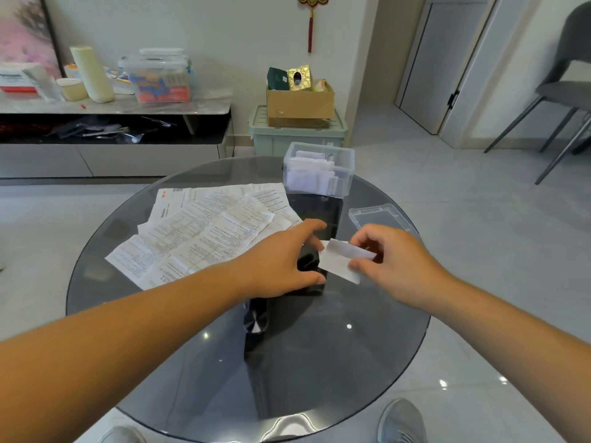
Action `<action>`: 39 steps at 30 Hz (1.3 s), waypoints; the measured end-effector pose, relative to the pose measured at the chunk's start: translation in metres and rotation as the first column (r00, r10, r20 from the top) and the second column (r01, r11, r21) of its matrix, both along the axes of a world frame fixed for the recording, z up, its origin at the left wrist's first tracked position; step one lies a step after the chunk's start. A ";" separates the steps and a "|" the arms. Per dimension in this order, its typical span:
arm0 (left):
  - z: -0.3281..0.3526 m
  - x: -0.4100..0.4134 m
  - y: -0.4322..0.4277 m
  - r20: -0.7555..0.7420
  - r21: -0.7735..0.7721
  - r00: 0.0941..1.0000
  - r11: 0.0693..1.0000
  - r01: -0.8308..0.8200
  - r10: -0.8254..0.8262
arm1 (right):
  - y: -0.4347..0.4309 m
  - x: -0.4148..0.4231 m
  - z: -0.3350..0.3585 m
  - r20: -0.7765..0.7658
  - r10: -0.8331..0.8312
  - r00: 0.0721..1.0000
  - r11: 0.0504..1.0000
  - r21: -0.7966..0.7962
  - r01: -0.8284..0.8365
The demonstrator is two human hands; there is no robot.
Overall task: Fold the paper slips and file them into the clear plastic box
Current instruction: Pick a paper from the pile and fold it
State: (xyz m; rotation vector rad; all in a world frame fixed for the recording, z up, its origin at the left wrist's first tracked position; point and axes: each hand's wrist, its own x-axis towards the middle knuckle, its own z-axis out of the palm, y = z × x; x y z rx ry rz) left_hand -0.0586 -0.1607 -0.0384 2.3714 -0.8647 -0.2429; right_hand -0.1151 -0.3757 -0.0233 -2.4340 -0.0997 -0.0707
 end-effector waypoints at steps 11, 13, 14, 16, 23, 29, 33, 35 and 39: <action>-0.009 0.035 -0.027 -0.086 -0.065 0.995 0.996 -0.060 0.055 | -0.013 0.056 0.003 -0.004 0.071 0.997 0.996 -0.051 -0.071; -0.010 0.036 -0.028 -0.085 -0.071 0.994 0.995 -0.072 0.065 | -0.012 0.066 0.005 -0.005 0.118 0.993 0.977 -0.177 -0.117; -0.010 0.037 -0.029 -0.073 -0.070 0.995 0.994 -0.080 0.075 | -0.011 0.071 0.005 -0.017 0.143 0.990 0.966 -0.217 -0.143; -0.011 0.038 -0.029 -0.039 -0.056 0.995 0.994 -0.097 0.094 | -0.009 0.077 0.004 -0.071 0.199 0.977 0.950 -0.232 -0.210; -0.015 0.041 -0.028 0.030 -0.073 0.992 0.990 -0.120 0.122 | -0.010 0.090 -0.006 -0.211 0.225 0.951 0.896 -0.338 -0.287; -0.008 0.046 -0.028 0.050 0.071 0.990 0.989 -0.132 0.128 | -0.007 0.089 -0.007 -0.190 0.200 0.961 0.934 -0.261 -0.246; -0.007 0.049 -0.030 0.009 0.094 0.991 0.987 -0.132 0.132 | -0.005 0.089 -0.006 -0.168 0.207 0.964 0.918 -0.307 -0.251; -0.007 0.050 -0.030 -0.022 0.101 0.990 0.985 -0.139 0.142 | -0.005 0.089 -0.007 -0.167 0.215 0.962 0.911 -0.320 -0.259; -0.005 0.054 -0.031 -0.079 0.107 0.985 0.984 -0.144 0.153 | -0.005 0.086 -0.008 -0.148 0.221 0.964 0.916 -0.308 -0.258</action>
